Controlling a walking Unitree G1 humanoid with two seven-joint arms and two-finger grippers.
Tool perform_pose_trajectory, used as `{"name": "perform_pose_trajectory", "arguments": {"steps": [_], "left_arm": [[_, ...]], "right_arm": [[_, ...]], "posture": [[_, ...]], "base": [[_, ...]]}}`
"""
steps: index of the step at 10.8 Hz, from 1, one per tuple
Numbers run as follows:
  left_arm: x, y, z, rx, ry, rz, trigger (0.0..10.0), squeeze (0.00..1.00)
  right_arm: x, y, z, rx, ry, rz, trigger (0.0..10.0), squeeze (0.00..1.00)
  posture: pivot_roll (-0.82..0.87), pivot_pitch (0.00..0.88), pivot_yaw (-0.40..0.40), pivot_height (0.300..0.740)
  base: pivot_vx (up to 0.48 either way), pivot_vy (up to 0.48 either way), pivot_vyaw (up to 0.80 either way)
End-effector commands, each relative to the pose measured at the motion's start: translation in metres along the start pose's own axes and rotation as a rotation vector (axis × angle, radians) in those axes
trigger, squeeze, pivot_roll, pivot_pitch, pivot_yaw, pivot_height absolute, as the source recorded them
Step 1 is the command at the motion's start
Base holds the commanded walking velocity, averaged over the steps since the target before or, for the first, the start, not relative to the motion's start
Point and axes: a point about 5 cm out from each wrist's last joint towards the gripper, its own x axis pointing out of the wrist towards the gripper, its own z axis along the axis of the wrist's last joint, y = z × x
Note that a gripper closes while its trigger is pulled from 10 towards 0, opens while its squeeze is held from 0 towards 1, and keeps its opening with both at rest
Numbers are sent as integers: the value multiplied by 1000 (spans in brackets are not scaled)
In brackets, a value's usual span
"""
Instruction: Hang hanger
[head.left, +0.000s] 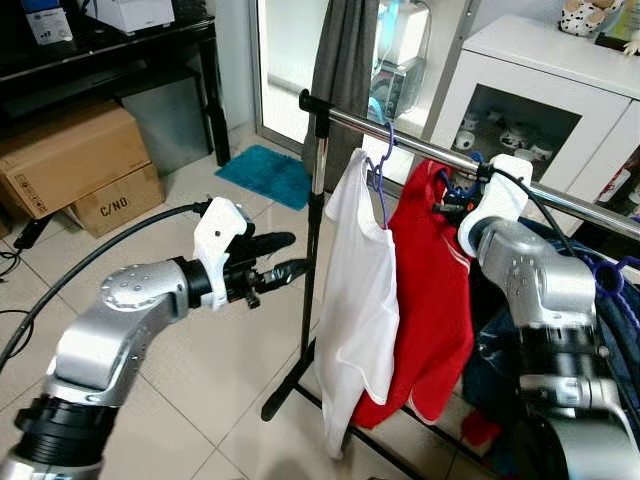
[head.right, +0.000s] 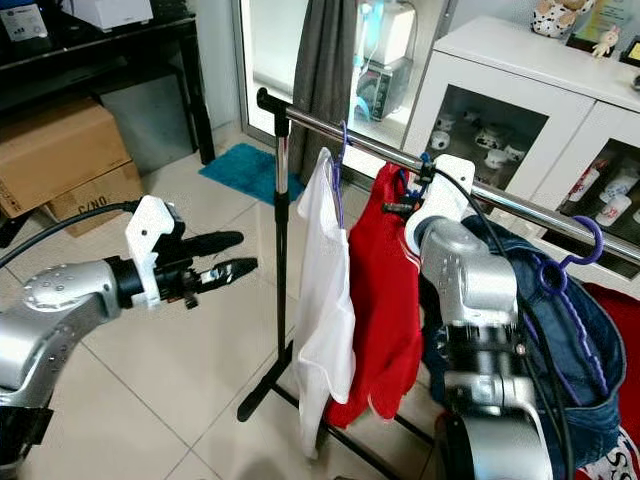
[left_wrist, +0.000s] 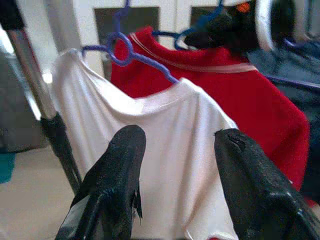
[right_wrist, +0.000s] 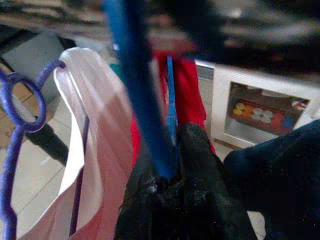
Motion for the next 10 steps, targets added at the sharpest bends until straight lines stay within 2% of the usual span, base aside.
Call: {"name": "perform_pose_trajectory", "arguments": {"steps": [1, 3, 4, 5, 6, 7, 8, 9, 10], "left_arm": [[0, 1, -2, -2, -8, 66, 10000, 0], [-1, 0, -1, -1, -38, 188, 10000, 0], [-3, 5, -1, -9, -48, 256, 10000, 0], [-5, 8, -1, -20, -51, 292, 10000, 0], [-4, 9, -1, -19, -51, 290, 10000, 0], [0, 11, 0, 1, -59, 338, 10000, 0], [4, 15, -9, 7, -35, 434, 10000, 0], [3, 15, -11, 9, -31, 457, 10000, 0], [0, 10, -14, -11, -47, 472, 10000, 0]], "right_arm": [[-7, 3, 7, -22, -65, 36, 0, 0], [-18, 4, 2, -36, -107, 82, 0, 0], [-19, 5, -1, -52, -117, 98, 0, 0], [-23, 8, 9, -41, -196, 134, 0, 0], [-24, 8, 12, -37, -211, 143, 0, 0], [-29, 11, 19, -65, -262, 178, 0, 0], [-38, 18, 21, -170, -312, 219, 0, 0], [-40, 19, 19, -178, -306, 231, 0, 0], [-42, 21, 2, -208, -238, 237, 0, 0]], "posture": [[-40, 0, -50, 740], [-8, 0, -92, 740], [0, 0, -90, 740], [-3, 0, -72, 740], [-3, 0, -71, 740], [-13, 0, -70, 740], [-12, 0, -75, 740], [-13, 0, -77, 740], [-16, 0, -77, 740]], "base": [[0, 0, 0], [0, 0, 0], [0, 0, 0], [0, 0, 0], [0, 0, 0], [0, 0, 0], [0, 0, 0], [0, 0, 0], [0, 0, 0]]}}
